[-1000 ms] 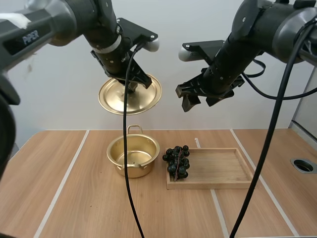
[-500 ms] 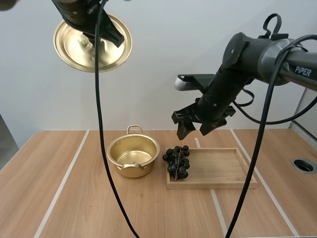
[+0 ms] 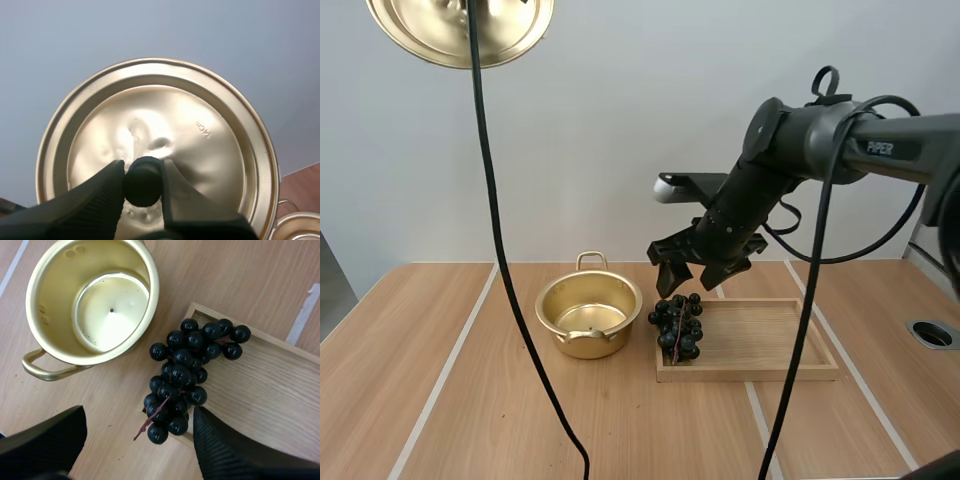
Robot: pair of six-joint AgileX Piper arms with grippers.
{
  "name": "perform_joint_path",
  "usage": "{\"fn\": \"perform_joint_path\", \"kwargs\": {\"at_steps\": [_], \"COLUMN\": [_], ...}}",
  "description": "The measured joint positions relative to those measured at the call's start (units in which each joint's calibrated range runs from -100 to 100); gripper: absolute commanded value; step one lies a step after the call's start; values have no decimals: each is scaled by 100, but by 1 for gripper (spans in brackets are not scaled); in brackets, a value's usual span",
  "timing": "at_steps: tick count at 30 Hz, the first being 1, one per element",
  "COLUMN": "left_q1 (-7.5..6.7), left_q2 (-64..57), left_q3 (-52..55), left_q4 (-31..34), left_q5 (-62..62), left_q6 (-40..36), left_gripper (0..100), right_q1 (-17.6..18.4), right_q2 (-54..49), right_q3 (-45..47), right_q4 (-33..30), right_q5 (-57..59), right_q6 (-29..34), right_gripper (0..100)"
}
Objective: Open the pot, put the grape inside, and close it
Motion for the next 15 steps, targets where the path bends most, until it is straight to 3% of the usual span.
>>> {"fn": "perform_joint_path", "kwargs": {"at_steps": [9,15], "left_q1": [0,0], "left_q2": [0,0], "left_q3": [-135,-872], "left_q4": [-451,-837], "left_q5": [-53,-128], "left_q6": [66,74], "left_gripper": [0,0], "right_q1": [-1,-1], "right_q2": [743,1238], "right_q3": [0,0], "right_q4": [-60,-60], "right_q5": [-565,-666], "right_q6": [-23,-34], "right_gripper": [100,100]}}
